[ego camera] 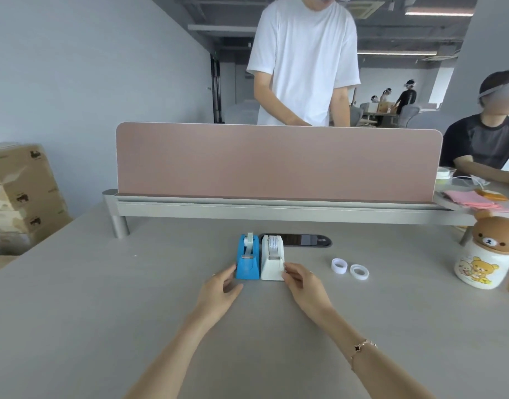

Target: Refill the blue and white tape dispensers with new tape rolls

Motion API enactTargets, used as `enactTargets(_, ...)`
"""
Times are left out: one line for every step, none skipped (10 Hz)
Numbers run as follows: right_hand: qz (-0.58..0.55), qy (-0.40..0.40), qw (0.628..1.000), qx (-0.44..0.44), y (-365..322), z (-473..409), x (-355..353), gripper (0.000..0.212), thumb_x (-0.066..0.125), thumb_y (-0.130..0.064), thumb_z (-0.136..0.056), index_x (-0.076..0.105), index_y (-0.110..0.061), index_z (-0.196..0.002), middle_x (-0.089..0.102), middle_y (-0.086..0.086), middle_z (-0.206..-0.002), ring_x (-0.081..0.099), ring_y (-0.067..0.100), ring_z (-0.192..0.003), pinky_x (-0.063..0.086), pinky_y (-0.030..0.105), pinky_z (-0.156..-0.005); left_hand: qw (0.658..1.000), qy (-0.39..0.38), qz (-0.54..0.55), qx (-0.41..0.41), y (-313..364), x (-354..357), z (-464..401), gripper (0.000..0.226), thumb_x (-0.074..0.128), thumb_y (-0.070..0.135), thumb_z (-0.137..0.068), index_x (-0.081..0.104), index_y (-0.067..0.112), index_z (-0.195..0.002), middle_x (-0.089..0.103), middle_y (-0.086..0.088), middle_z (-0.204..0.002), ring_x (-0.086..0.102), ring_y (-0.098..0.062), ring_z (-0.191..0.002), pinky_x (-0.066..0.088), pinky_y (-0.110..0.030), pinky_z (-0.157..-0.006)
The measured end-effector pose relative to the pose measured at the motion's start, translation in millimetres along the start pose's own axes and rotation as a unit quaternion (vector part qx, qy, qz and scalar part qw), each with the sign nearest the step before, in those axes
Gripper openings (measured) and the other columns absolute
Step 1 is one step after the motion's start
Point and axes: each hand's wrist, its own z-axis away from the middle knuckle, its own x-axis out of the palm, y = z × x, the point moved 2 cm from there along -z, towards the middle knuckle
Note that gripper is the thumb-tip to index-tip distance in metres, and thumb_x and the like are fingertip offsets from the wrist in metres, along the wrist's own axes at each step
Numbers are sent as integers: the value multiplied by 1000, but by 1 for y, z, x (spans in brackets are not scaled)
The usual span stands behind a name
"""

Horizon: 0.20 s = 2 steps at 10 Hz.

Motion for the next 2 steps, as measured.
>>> enactTargets(8, -5, 1000, 4, 5, 23, -5, 18, 54, -16, -94, 63, -12, -109, 68, -4, -105, 63, 1, -100, 38, -6, -74, 1000, 0, -8, 0, -5, -3, 20, 52, 58, 17, -92, 44, 21, -141, 52, 9, -129, 53, -10, -125, 35, -16, -100)
enactTargets(-14, -33, 999, 15, 9, 66, -12, 16, 54, -15, -93, 60, -23, -105, 67, -6, -110, 56, -23, -93, 37, -6, -77, 1000, -9, -3, 27, -16, -5, 46, 47, 58, 15, -91, 48, 36, -133, 52, 15, -128, 52, -3, -124, 36, -18, -107)
